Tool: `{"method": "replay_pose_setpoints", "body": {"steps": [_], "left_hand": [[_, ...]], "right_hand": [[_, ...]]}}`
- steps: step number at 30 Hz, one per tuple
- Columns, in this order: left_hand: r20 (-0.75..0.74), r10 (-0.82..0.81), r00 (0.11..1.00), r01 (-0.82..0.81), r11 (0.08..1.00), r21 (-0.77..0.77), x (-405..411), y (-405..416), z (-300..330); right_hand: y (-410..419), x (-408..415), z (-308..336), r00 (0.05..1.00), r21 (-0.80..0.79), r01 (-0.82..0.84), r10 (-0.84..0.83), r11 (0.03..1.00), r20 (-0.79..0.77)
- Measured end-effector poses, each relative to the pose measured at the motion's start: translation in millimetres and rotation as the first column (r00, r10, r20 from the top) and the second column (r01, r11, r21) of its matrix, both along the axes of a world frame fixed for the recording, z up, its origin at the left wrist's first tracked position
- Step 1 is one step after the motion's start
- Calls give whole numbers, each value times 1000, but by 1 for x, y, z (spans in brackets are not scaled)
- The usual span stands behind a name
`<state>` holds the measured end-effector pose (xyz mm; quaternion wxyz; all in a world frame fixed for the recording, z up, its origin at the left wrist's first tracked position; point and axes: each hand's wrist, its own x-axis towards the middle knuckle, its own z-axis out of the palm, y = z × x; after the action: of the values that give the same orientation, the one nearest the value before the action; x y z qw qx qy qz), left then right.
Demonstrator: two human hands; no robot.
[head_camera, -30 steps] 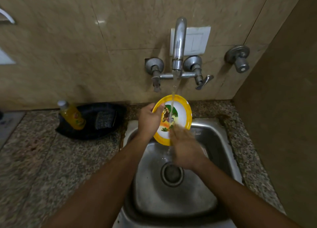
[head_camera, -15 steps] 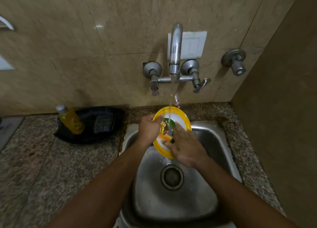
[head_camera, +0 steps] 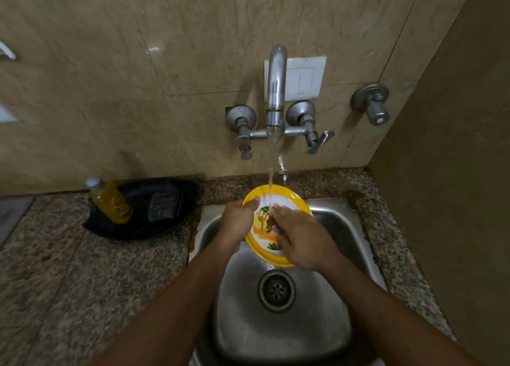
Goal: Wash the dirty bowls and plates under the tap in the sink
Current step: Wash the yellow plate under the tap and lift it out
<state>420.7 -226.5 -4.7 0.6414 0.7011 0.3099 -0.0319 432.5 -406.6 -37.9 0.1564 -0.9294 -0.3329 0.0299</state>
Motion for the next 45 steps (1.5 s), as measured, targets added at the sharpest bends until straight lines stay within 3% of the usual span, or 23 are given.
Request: {"method": "replay_pose_setpoints", "body": {"steps": [2, 6, 10, 11, 13, 17, 21, 24, 25, 27, 28, 29, 33, 36, 39, 43, 45], "left_hand": [[-13, -21, 1000, 21, 1000, -16, -2, 3, 0], [-40, -82, 996, 82, 997, -5, 1, 16, -1], [-68, -106, 992, 109, 993, 37, -11, 26, 8], [-76, -96, 992, 100, 994, 50, -13, 33, 4], [-75, -70, 995, 75, 995, 68, -20, 42, 3], [-26, -112, 993, 114, 984, 134, -31, 54, 13], [44, -74, 996, 69, 992, 106, -40, 52, 8], [62, -3, 998, 2, 1000, 17, -44, 49, 2], [80, 27, 996, -24, 999, -36, -45, 47, 1], [155, 79, 985, -63, 992, -105, -46, 43, -1], [185, 88, 979, -64, 989, -131, -46, 41, -2], [193, 83, 978, -55, 988, -148, -44, 42, -4], [137, 24, 990, -4, 989, -145, -28, 52, -1], [106, -217, 970, 222, 974, -44, -14, 50, 8], [29, -421, 907, 419, 906, 55, -5, 46, 13], [193, -247, 950, 211, 959, 192, -1, 46, 16], [264, -139, 955, 95, 981, 171, -1, 42, 15]], "right_hand": [[-7, 3, -1, 985, 107, 122, -133, 987, 109], [0, -7, 1, 902, 450, 401, -430, 798, -42], [18, -4, 4, 871, 266, 458, -369, 849, -324], [24, -5, 3, 880, 206, 423, -345, 882, -325], [39, -11, -1, 942, 118, 306, -282, 945, -185], [58, -18, -9, 1000, 28, -10, 9, 1000, 22], [60, -12, -2, 992, 49, 90, -85, 995, -91], [55, -10, 1, 990, 95, 114, -105, 989, -91], [48, -6, 2, 972, 172, 193, -163, 966, -171], [34, 9, 2, 810, 354, 515, -307, 781, -500], [29, 15, 1, 718, 393, 618, -286, 681, -634], [27, 20, 1, 695, 407, 640, -265, 652, -668], [27, 27, 5, 804, 370, 458, -200, 808, -560], [31, 35, 14, 872, 260, 268, -118, 928, -475], [40, 38, 27, 911, 255, 237, -123, 937, -394], [43, 29, 19, 956, 322, 294, -279, 900, -91], [36, 27, 11, 921, 371, 373, -289, 850, -263]]}}
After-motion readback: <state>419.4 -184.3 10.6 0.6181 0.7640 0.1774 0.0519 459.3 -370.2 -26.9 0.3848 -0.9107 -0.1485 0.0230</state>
